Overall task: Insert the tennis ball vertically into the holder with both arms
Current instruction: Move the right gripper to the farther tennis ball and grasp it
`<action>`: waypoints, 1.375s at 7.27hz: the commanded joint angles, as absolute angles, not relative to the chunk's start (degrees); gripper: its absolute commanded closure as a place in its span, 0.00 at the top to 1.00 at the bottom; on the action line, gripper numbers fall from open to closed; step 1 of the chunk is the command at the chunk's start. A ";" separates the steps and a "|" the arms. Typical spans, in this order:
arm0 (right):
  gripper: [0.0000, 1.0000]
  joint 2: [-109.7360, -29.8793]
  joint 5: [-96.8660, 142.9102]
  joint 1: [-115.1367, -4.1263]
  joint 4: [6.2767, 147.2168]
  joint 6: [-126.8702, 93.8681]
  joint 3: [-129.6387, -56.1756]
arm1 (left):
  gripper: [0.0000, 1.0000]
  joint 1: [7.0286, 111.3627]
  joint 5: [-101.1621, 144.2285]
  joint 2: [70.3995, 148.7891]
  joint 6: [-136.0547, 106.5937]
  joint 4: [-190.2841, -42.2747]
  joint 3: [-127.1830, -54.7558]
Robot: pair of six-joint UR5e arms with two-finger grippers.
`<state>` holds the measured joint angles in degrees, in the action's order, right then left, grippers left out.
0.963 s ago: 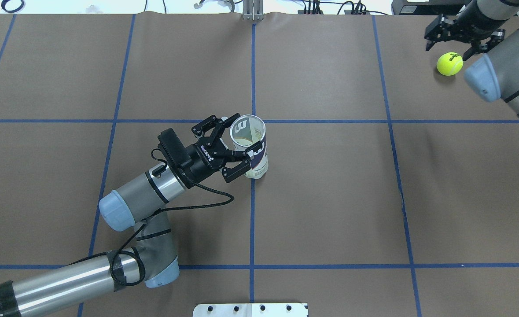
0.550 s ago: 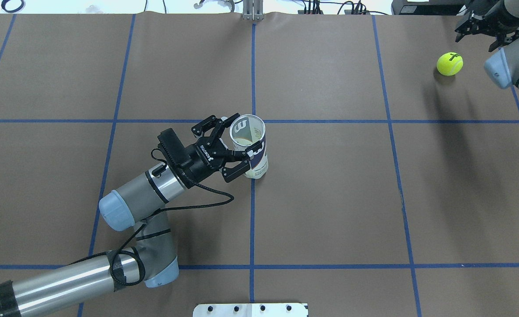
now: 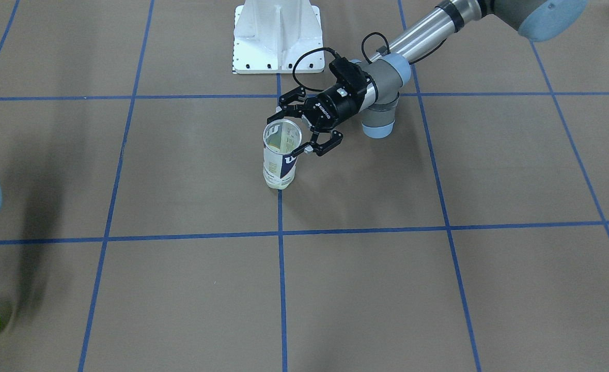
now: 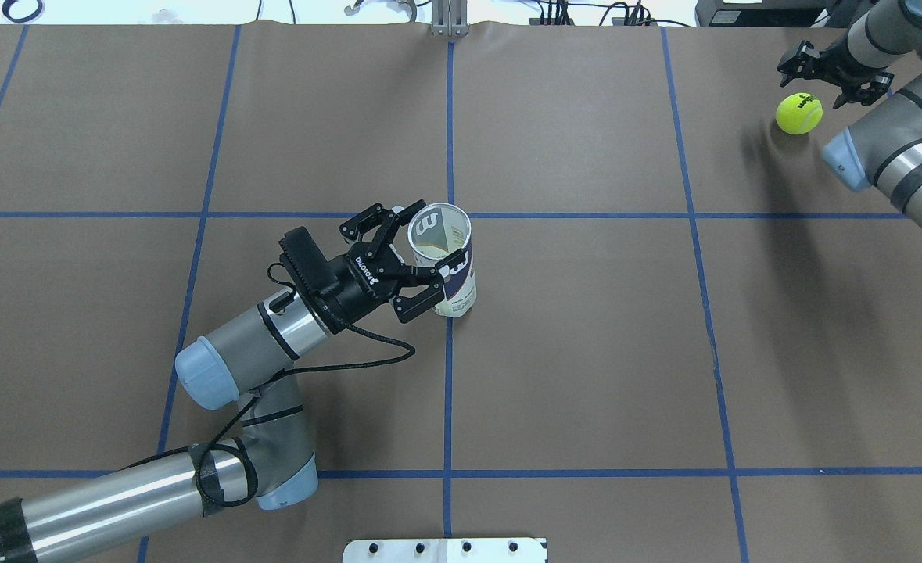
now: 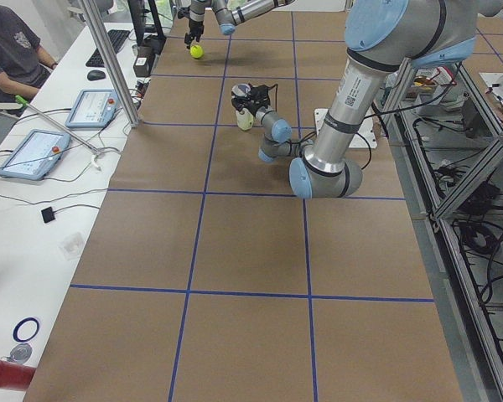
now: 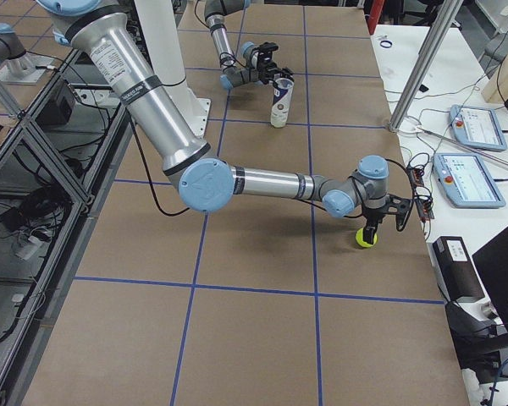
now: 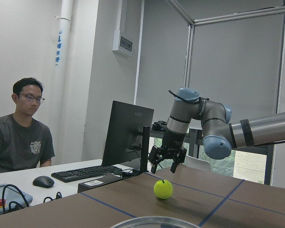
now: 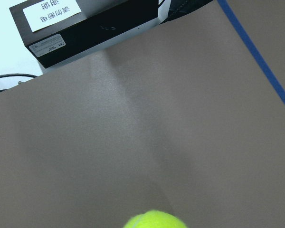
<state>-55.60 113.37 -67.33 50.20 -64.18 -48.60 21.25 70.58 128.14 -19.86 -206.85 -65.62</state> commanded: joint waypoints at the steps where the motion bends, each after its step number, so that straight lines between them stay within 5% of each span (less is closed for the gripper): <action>1: 0.99 -56.34 109.26 -65.22 49.22 -64.69 -47.38 | 0.88 21.27 70.58 128.14 -19.86 -206.89 -65.65; 3: 0.94 -56.16 109.25 -65.04 49.22 -64.78 -47.29 | 0.88 21.27 70.58 127.19 -19.86 -207.07 -66.00; 4: 0.72 -56.16 109.25 -65.04 49.22 -64.78 -47.29 | 0.88 21.27 70.58 127.26 -19.86 -207.07 -66.01; 6: 0.00 -56.25 109.51 -65.04 49.22 -64.78 -47.37 | 0.88 21.18 70.58 127.27 -19.86 -207.07 -66.01; 8: 0.00 -56.86 112.30 -66.00 52.09 -66.08 -55.40 | 0.88 21.18 70.58 127.44 -19.86 -207.07 -66.01; 10: 0.00 -61.06 117.50 -66.97 75.19 -68.01 -80.46 | 0.88 20.83 70.58 127.79 -19.86 -206.90 -66.01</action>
